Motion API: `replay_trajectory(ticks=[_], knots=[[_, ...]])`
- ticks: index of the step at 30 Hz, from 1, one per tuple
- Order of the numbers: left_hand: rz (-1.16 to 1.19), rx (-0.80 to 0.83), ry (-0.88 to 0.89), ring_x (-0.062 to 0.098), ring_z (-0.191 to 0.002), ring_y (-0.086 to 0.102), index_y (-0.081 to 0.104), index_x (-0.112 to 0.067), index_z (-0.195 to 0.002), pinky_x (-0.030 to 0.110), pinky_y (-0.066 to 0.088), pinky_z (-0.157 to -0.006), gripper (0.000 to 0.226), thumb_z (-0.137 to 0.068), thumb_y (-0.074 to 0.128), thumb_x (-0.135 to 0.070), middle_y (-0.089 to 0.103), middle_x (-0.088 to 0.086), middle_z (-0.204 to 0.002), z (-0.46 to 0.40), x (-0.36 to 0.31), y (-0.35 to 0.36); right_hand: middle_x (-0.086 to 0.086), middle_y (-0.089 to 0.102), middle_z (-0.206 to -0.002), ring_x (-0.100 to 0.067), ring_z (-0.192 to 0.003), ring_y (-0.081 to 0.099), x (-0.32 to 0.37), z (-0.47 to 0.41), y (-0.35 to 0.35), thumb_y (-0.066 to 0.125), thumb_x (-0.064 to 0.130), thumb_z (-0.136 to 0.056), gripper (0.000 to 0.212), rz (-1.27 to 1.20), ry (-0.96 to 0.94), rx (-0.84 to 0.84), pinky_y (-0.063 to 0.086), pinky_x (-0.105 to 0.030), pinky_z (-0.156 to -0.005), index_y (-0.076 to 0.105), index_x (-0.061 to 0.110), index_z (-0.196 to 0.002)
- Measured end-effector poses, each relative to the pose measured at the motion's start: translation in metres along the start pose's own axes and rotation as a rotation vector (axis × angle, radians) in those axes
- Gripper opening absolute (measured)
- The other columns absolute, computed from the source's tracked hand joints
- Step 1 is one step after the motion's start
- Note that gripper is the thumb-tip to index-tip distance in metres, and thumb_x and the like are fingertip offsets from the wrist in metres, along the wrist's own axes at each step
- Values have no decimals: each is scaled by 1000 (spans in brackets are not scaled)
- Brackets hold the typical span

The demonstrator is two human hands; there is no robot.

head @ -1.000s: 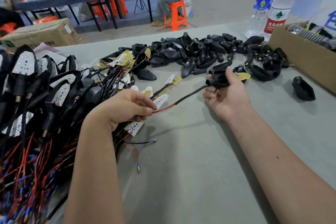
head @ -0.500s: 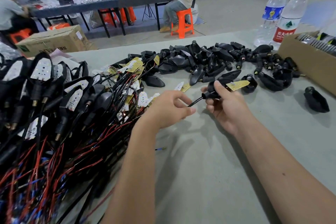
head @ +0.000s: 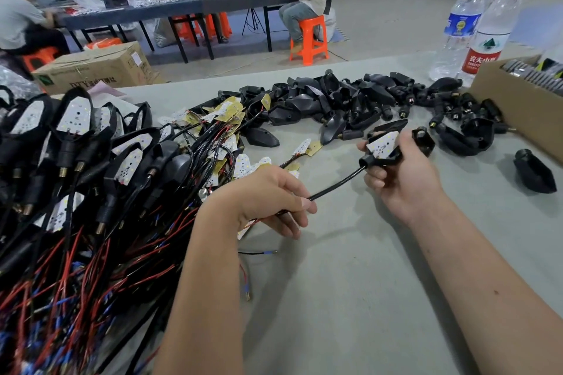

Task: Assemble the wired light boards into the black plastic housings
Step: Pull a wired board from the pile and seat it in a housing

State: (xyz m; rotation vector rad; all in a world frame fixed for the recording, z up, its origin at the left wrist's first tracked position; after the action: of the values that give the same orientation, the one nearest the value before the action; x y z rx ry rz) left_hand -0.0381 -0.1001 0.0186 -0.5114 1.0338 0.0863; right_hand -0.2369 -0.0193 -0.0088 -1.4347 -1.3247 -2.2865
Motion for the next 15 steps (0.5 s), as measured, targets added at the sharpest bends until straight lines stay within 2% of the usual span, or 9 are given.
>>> replay_trajectory(ticks=[5,8,12,15], knots=[[-129,-18,9,13,-46,55,75,-5,-99,18,38,-42,19,-102,57,-10,72,5,-74,9,-10,-7,-16,74,-96,-15,-43,42,3,-1,-3,39,38,-111,40,73,-40,-32,36,-22,-41,58,3,-120],[-65,-107,71,10,-41,45,74,-5,-102,17,34,-40,20,-104,57,-14,74,6,-73,14,-24,-21,-19,74,-101,-15,-44,42,8,-2,-7,42,34,-111,33,90,-79,-65,35,-22,-42,57,5,-117],[-63,-144,118,12,-40,38,73,-6,-101,19,30,-41,21,-105,56,-18,76,12,-77,20,-36,-28,-26,75,-100,-13,-44,33,13,-2,-11,43,22,-109,18,125,-132,-86,28,-23,-39,54,11,-101],[-4,-116,188,13,-40,35,71,-3,-104,20,25,-43,19,-103,60,-17,76,15,-81,28,-47,-24,-26,74,-93,-15,-46,35,12,-1,-15,41,15,-107,13,109,-140,-135,29,-22,-40,54,12,-106]])
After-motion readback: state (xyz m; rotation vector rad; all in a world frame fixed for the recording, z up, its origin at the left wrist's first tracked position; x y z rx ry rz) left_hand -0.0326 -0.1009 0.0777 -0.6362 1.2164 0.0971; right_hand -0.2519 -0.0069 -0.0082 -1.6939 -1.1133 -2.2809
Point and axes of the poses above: each hand's wrist, its own z-axis away from the middle knuckle, its own y-axis out of the palm, x = y × z, the point moved 9 cm from there along -z, towards the middle knuckle
